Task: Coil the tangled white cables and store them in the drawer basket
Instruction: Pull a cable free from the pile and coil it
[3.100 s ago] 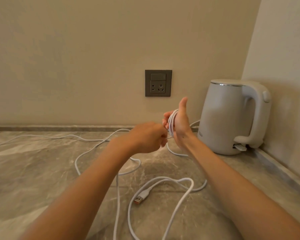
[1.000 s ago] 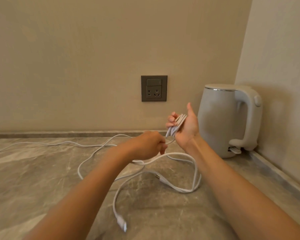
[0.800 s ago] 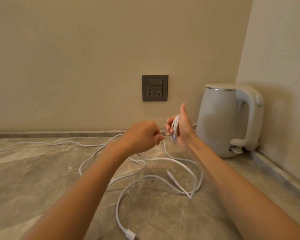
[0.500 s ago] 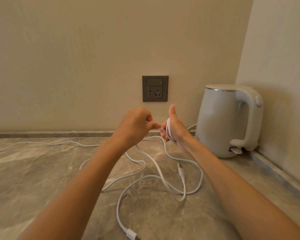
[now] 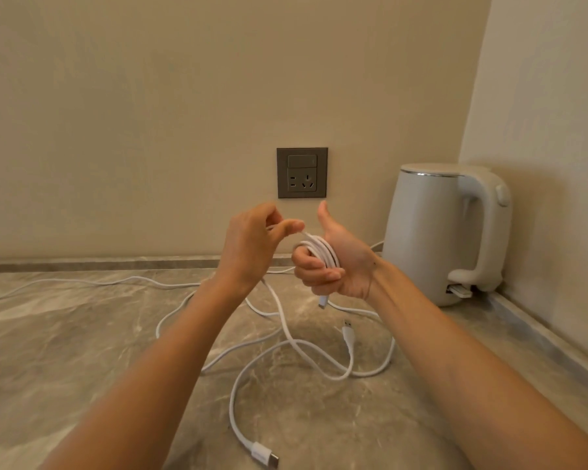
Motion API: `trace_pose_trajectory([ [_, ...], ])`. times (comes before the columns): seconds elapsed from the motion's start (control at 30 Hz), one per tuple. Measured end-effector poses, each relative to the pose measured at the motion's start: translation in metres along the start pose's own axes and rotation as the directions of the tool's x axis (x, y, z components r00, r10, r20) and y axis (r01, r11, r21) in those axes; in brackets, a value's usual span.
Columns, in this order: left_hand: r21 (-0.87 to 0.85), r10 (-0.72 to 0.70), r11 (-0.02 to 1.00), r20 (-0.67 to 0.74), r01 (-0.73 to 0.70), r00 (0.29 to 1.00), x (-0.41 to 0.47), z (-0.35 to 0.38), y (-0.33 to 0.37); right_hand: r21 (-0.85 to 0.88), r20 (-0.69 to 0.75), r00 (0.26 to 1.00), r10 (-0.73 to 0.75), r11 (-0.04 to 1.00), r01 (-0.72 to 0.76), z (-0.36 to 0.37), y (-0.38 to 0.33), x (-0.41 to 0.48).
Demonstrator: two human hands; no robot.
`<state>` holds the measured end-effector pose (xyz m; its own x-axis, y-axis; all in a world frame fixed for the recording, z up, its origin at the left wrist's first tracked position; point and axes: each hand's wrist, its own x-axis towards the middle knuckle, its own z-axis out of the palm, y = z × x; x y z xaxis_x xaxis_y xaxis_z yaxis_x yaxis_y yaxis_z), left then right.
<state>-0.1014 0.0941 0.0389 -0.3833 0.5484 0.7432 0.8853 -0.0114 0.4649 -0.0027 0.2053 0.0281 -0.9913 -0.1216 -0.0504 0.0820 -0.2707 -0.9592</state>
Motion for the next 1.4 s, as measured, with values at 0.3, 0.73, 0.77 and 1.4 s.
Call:
trace_pose_trajectory([
  [0.3,-0.032,0.002,0.999,0.141,0.003,0.990,-0.005,0.009,-0.002,0.477,0.282,0.935,-0.214,0.877,0.057,-0.001,0.006,0.012],
  [0.73,0.069,-0.284,0.942,0.683,0.327,0.673,-0.015,0.027,0.002,0.684,-0.298,0.893,-0.339,0.577,0.447,-0.001,0.001,0.003],
  [0.77,0.078,-0.288,0.941,0.696,0.330,0.658,-0.016,0.028,0.003,0.675,-0.348,0.879,-0.326,0.563,0.476,0.000,0.000,0.003],
  [1.4,0.050,-0.206,0.968,0.716,0.245,0.667,-0.006,0.000,0.025,-0.351,-0.716,0.563,-0.412,0.910,0.219,-0.001,0.002,0.004],
])
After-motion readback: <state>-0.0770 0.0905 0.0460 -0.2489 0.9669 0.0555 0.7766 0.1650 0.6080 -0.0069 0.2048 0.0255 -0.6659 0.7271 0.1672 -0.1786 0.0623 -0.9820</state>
